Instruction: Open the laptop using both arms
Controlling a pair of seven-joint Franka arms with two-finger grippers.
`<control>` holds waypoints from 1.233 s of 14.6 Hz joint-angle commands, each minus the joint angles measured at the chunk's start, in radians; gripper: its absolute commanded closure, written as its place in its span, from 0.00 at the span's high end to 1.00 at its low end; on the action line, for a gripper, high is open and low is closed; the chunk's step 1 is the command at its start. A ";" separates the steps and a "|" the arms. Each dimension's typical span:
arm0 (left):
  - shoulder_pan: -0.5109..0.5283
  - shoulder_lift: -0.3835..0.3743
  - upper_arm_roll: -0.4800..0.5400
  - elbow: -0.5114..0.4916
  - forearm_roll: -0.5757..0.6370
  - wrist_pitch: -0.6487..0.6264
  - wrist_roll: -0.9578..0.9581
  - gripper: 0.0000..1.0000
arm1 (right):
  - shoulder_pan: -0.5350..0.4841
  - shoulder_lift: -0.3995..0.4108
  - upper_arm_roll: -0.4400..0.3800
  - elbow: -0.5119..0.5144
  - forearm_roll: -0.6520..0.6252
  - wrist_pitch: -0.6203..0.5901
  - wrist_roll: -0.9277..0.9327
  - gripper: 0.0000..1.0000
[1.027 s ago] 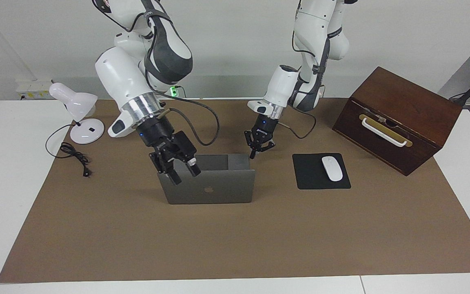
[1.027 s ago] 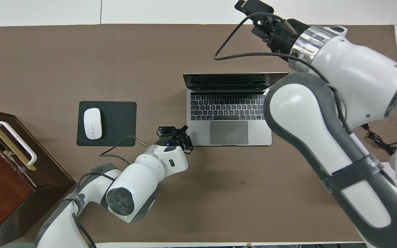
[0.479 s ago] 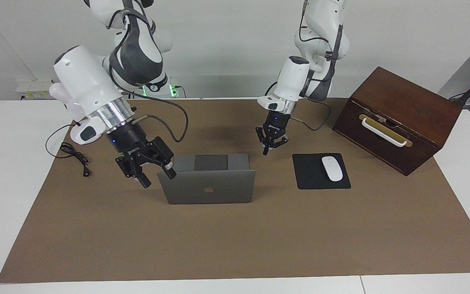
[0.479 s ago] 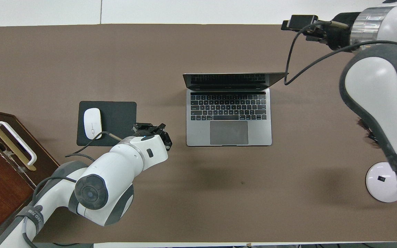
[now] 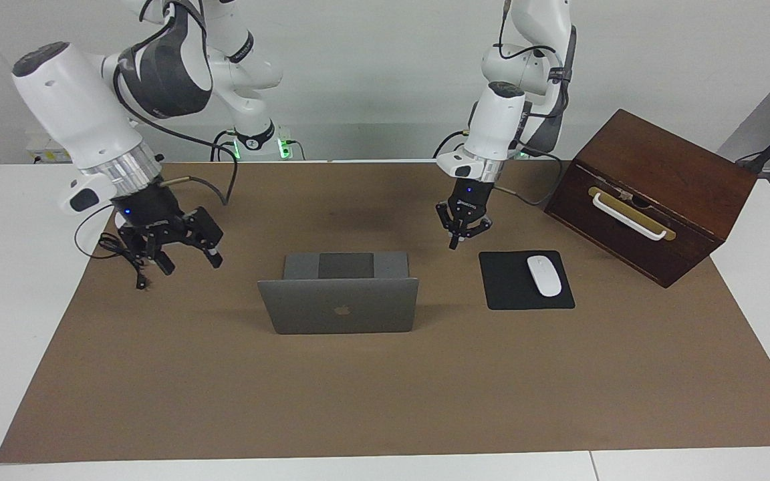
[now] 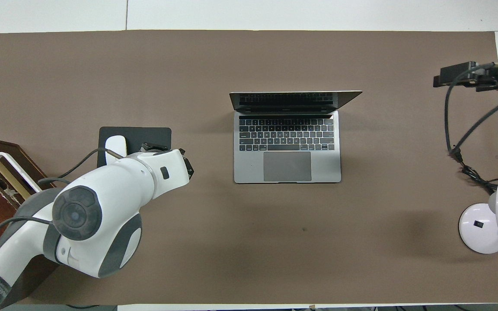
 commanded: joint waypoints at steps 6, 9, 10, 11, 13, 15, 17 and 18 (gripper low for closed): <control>0.155 -0.084 -0.002 0.171 0.000 -0.438 0.178 0.00 | -0.049 -0.173 0.009 -0.009 -0.159 -0.204 -0.084 1.00; 0.214 -0.079 -0.002 0.232 -0.004 -0.538 0.163 0.09 | -0.049 -0.190 0.009 -0.007 -0.151 -0.252 -0.083 1.00; 0.245 -0.079 -0.002 0.243 -0.022 -0.564 0.137 0.15 | -0.046 -0.201 0.011 -0.021 -0.153 -0.261 -0.078 1.00; 0.267 -0.078 -0.004 0.263 -0.039 -0.590 0.085 0.24 | -0.043 -0.203 0.012 -0.024 -0.153 -0.267 -0.077 1.00; 0.273 -0.071 -0.004 0.301 -0.039 -0.626 -0.021 0.52 | -0.044 -0.204 0.012 -0.029 -0.153 -0.272 -0.078 1.00; 0.305 -0.070 -0.004 0.321 -0.038 -0.629 -0.098 0.88 | -0.048 -0.204 0.012 -0.030 -0.153 -0.278 -0.080 1.00; 0.333 -0.068 -0.005 0.353 -0.036 -0.658 -0.098 1.00 | -0.043 -0.206 0.012 -0.039 -0.153 -0.278 -0.080 1.00; 0.351 -0.067 -0.005 0.372 -0.035 -0.673 -0.097 1.00 | -0.038 -0.210 0.012 -0.044 -0.151 -0.275 -0.077 1.00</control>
